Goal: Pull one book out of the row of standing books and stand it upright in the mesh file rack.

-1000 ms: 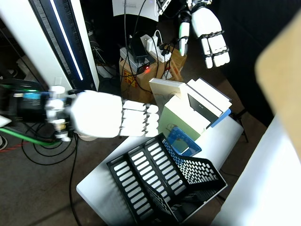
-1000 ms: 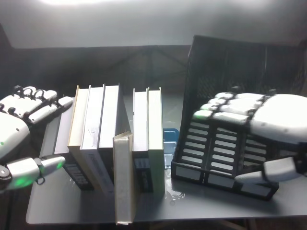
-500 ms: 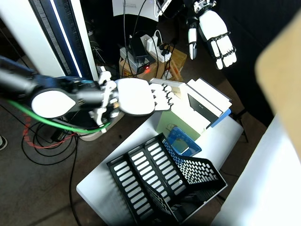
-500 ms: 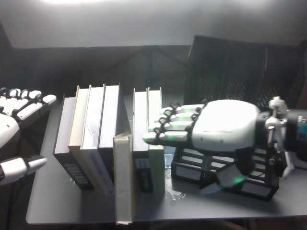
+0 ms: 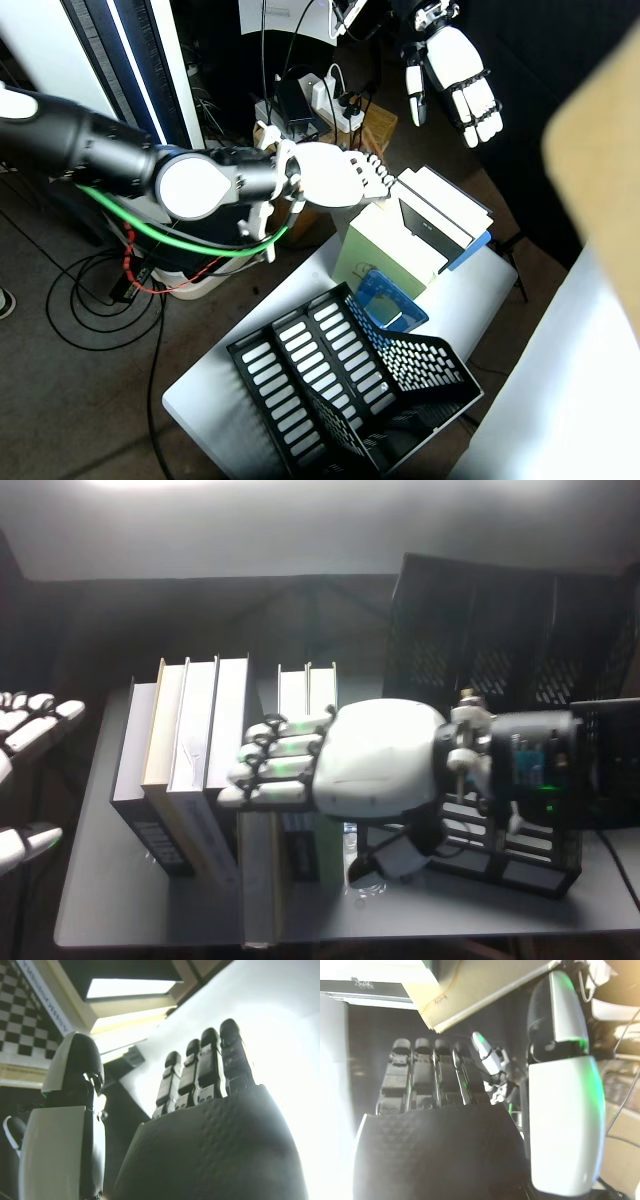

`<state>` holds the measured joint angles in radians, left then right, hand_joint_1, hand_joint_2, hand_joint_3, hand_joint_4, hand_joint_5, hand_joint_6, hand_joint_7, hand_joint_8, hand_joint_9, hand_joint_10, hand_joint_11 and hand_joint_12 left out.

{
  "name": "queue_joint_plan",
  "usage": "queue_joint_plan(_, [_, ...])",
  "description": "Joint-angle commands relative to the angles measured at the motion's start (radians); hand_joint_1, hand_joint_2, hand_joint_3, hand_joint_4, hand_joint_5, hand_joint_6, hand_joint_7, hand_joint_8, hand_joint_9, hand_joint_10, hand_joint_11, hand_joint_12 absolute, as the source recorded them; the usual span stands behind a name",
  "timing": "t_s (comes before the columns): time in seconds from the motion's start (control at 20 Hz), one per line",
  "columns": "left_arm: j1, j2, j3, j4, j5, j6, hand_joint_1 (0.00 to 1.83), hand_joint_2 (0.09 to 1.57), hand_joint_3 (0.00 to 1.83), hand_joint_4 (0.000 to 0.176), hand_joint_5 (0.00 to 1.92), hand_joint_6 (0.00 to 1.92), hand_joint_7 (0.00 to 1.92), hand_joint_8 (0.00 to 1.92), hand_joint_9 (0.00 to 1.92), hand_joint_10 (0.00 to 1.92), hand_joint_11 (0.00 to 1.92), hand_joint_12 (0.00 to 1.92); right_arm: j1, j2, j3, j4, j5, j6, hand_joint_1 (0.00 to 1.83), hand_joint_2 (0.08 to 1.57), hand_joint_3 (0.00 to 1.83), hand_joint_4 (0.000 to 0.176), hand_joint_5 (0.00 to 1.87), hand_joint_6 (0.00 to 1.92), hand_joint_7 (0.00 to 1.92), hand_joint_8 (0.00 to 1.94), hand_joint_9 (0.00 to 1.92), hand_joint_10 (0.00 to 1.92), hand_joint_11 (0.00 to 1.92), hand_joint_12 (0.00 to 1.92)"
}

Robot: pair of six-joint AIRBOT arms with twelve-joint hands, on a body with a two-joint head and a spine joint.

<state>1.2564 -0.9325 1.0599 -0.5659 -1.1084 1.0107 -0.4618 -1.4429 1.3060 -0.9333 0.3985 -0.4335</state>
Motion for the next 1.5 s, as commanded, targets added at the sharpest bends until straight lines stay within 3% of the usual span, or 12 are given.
queue_joint_plan(0.0, [0.003,0.002,0.003,-0.015,-0.129,-0.002,0.79,1.23,0.0,0.05,0.0,0.0,0.0,0.0,0.0,0.0,0.0,0.0,0.017,-0.007,0.003,0.017,0.079,0.002,0.98,0.96,0.0,0.0,0.0,0.0,0.0,0.0,0.0,0.0,0.0,0.0])
queue_joint_plan(0.05, [0.015,0.002,0.001,-0.025,-0.135,-0.003,0.75,1.22,0.0,0.038,0.0,0.0,0.0,0.0,0.0,0.0,0.0,0.0,0.023,-0.022,0.008,0.001,0.079,0.002,1.0,0.94,0.0,0.0,0.0,0.0,0.0,0.0,0.0,0.0,0.0,0.0])
queue_joint_plan(0.45, [0.043,-0.002,-0.001,-0.048,-0.149,-0.008,0.45,1.19,0.0,0.059,0.0,0.0,0.0,0.0,0.0,0.0,0.0,0.0,0.04,-0.105,0.021,-0.162,0.02,0.007,0.95,0.95,0.0,0.014,0.0,0.0,0.0,0.0,0.0,0.0,0.0,0.0])
queue_joint_plan(0.5, [0.045,-0.002,-0.001,-0.052,-0.15,-0.008,0.72,1.24,0.01,0.072,0.0,0.0,0.0,0.0,0.0,0.0,0.0,0.0,0.039,-0.111,0.02,-0.189,0.01,0.017,1.0,0.91,0.0,0.0,0.01,0.0,0.0,0.0,0.0,0.0,0.0,0.0])
queue_joint_plan(0.6, [0.05,-0.002,-0.001,-0.059,-0.156,-0.008,0.87,1.27,0.02,0.085,0.0,0.0,0.0,0.0,0.0,0.0,0.0,0.0,0.039,-0.129,0.021,-0.238,-0.01,0.026,1.02,0.89,0.0,0.0,0.02,0.01,0.0,0.0,0.0,0.0,0.0,0.0])
queue_joint_plan(0.75, [0.059,-0.006,0.0,-0.068,-0.16,-0.014,0.84,1.28,0.02,0.077,0.0,0.0,0.0,0.0,0.0,0.0,0.0,0.0,0.039,-0.164,0.035,-0.276,-0.036,0.026,1.07,0.97,0.01,0.0,0.01,0.0,0.0,0.0,0.0,0.0,0.0,0.0])
queue_joint_plan(0.95, [0.104,-0.004,-0.008,-0.113,-0.202,-0.041,0.85,1.29,0.02,0.092,0.0,0.0,0.0,0.0,0.0,0.0,0.0,0.0,0.037,-0.206,0.06,-0.305,-0.068,0.026,0.93,0.99,0.02,0.0,0.01,0.0,0.0,0.0,0.0,0.0,0.0,0.0])
queue_joint_plan(1.0, [0.116,-0.003,-0.013,-0.128,-0.216,-0.044,0.89,1.29,0.02,0.096,0.0,0.0,0.0,0.0,0.0,0.0,0.0,0.0,0.035,-0.213,0.063,-0.311,-0.076,0.026,0.95,0.99,0.0,0.0,0.03,0.0,0.0,0.01,0.0,0.0,0.0,0.23])
queue_joint_plan(1.1, [0.135,-0.003,-0.021,-0.152,-0.242,-0.048,0.93,1.3,0.02,0.105,0.0,0.0,0.0,0.0,0.0,0.0,0.0,0.0,0.03,-0.223,0.073,-0.318,-0.09,0.016,0.97,1.06,0.01,0.0,0.0,0.0,0.0,0.0,0.0,0.0,0.0,0.11])
queue_joint_plan(1.15, [0.141,-0.002,-0.024,-0.16,-0.251,-0.052,0.94,1.3,0.01,0.094,0.0,0.0,0.0,0.0,0.0,0.0,0.0,0.0,0.027,-0.227,0.075,-0.318,-0.095,0.007,1.05,1.05,0.0,0.0,0.12,0.0,0.09,0.01,0.12,0.0,0.0,0.44])
queue_joint_plan(1.2, [0.144,-0.002,-0.024,-0.164,-0.256,-0.054,0.93,1.31,0.02,0.095,0.0,0.0,0.0,0.0,0.0,0.0,0.0,0.0,0.026,-0.227,0.076,-0.318,-0.1,0.001,1.13,1.07,0.01,0.004,0.1,0.0,0.03,0.0,0.06,0.0,0.0,0.12])
queue_joint_plan(1.45, [0.149,0.0,-0.026,-0.168,-0.267,-0.058,0.89,1.32,0.02,0.097,0.0,0.0,0.0,0.0,0.0,0.0,0.0,0.0,0.006,-0.24,0.099,-0.323,-0.141,-0.01,1.22,1.02,0.0,0.012,0.3,0.02,0.22,0.01,0.28,0.04,0.0,0.74])
